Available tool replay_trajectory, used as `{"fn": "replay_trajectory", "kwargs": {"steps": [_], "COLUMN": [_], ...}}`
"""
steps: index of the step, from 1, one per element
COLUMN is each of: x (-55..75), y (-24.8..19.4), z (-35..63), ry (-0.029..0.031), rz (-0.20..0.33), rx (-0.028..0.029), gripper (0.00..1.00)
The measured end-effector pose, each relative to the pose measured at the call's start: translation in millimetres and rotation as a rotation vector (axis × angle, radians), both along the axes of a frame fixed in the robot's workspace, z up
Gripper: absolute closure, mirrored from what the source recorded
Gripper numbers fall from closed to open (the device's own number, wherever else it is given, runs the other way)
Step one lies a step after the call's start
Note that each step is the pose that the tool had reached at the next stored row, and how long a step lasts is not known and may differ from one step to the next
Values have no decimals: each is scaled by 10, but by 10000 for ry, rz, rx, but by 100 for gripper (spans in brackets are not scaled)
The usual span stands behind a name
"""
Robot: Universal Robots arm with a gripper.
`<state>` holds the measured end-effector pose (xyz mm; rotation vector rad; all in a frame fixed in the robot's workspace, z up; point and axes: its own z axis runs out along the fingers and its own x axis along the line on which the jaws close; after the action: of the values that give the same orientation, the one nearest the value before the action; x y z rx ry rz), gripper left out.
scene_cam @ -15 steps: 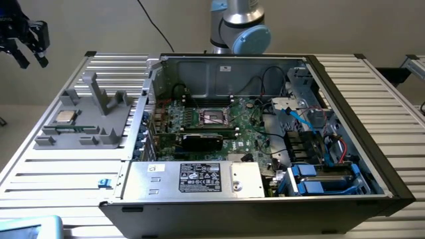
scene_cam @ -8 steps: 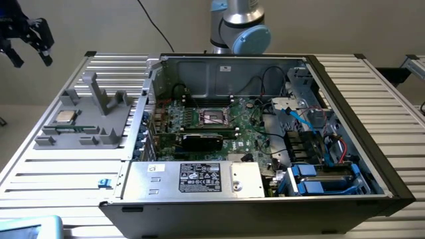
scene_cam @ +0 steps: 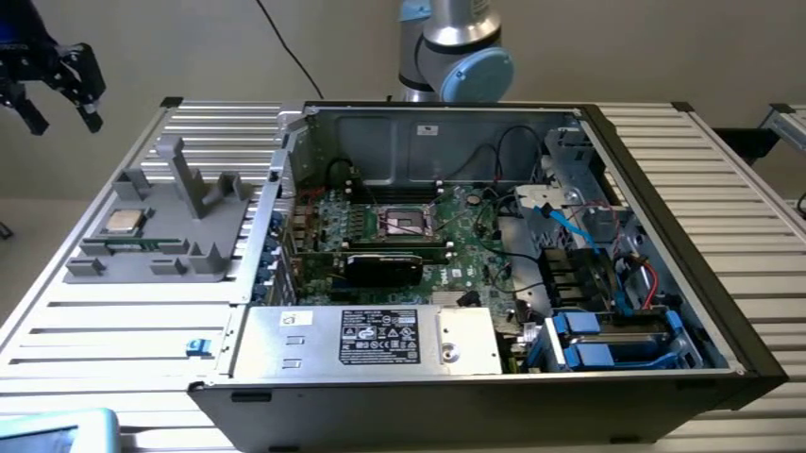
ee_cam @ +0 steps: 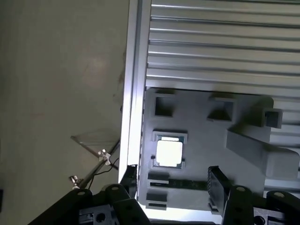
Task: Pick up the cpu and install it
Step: 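Pick up the cpu and move it towards the insertion slot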
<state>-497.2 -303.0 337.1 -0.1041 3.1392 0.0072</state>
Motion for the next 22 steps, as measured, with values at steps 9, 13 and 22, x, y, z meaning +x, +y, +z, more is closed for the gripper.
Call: {"fn": "replay_trajectory", "kwargs": {"steps": [9,13,22], "x": [0,15,56], "y": [-25,-38,-60], "z": [-77,-149,-279], "ry": [2,6,93], "rz": [-34,-55,-69], "rx": [-145,-144,-145], "gripper": [28,28,28]}}
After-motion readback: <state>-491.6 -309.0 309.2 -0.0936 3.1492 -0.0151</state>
